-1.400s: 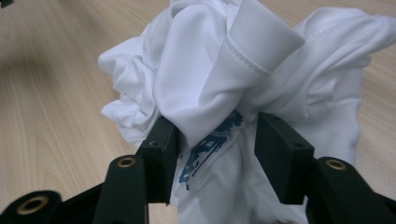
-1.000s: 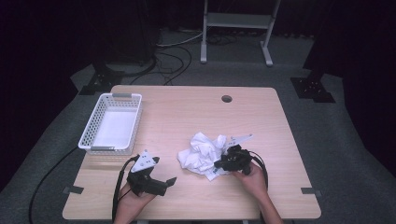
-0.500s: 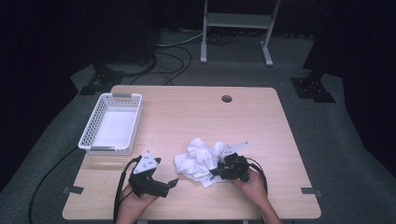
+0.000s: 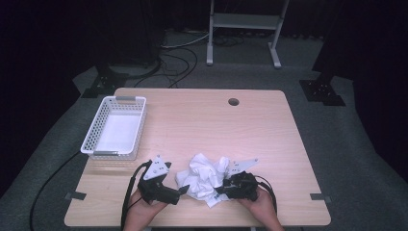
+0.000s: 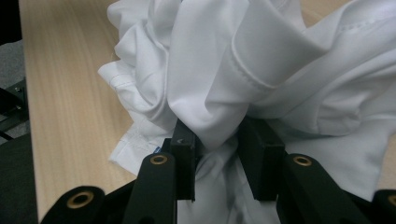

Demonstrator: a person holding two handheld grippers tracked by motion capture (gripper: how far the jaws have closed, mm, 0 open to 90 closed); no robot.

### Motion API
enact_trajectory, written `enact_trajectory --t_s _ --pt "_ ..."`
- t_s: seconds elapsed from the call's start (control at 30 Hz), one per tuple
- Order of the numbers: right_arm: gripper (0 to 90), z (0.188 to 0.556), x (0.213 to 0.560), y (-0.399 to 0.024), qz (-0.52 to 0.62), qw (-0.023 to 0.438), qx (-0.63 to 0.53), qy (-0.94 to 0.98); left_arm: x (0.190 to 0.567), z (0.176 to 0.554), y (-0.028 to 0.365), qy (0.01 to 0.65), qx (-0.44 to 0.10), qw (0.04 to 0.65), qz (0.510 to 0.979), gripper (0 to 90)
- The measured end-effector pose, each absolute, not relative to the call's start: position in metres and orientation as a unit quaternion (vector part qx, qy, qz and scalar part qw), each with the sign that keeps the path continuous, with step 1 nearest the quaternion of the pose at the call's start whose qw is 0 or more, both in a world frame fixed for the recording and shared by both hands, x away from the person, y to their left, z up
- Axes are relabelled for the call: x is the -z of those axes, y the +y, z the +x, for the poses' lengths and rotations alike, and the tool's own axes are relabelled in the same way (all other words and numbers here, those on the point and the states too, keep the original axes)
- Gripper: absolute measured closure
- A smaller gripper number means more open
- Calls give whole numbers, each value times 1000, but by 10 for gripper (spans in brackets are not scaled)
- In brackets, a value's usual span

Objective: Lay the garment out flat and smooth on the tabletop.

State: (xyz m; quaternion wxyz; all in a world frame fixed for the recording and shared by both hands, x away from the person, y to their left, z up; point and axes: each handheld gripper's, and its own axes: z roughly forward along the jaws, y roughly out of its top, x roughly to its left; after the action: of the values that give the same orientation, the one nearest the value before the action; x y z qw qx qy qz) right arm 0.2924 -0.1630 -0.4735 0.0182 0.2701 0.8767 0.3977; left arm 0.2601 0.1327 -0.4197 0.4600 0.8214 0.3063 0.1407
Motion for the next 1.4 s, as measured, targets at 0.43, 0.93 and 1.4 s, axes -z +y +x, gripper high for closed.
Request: enact_trajectory --t_s 0.43,0.93,1.4 --pt "666 267 475 -165 264 2 -406 875 422 265 117 297 -128 457 828 27" --pt "529 262 455 -200 277 -21 -432 858 426 282 103 285 -110 455 836 66" --pt "521 299 442 -218 302 -20 -466 832 430 298 94 260 -91 460 844 303"
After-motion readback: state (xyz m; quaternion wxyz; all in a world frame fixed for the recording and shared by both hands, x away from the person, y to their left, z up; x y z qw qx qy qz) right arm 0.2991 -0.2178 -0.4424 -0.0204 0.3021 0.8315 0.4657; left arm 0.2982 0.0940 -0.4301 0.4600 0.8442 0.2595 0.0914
